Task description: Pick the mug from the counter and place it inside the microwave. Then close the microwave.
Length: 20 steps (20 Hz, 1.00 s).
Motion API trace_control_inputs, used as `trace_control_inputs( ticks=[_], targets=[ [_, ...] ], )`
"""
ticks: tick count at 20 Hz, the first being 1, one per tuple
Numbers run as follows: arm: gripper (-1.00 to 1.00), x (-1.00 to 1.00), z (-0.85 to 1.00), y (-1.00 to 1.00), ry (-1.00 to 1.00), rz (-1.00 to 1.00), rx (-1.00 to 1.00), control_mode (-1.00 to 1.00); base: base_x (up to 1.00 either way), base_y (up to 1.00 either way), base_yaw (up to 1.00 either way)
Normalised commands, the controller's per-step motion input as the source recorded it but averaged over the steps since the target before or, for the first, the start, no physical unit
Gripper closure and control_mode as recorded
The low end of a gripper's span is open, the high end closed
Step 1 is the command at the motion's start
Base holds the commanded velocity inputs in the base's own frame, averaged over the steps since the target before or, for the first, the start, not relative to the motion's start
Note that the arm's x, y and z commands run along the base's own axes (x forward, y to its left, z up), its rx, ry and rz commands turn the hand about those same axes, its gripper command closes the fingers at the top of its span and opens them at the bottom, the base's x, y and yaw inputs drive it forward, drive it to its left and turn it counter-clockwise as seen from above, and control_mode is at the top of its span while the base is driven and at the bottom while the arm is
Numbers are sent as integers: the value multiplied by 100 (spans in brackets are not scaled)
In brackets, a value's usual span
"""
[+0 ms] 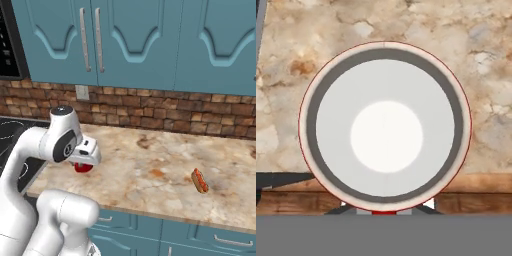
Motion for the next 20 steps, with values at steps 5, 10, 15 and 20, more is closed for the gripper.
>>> trace_control_inputs(
  ticks=[5, 10, 15, 20],
  targets=[
    [100, -11, 35, 51, -13, -12, -1, -100, 0, 0, 0],
    [100, -22, 45, 7, -19, 0, 0, -100, 0, 0, 0],
    [100, -21, 33, 0, -22, 0, 0, -100, 0, 0, 0],
    [100, -20, 27, 0, -12, -1, 0, -100, 0, 0, 0]
  ],
)
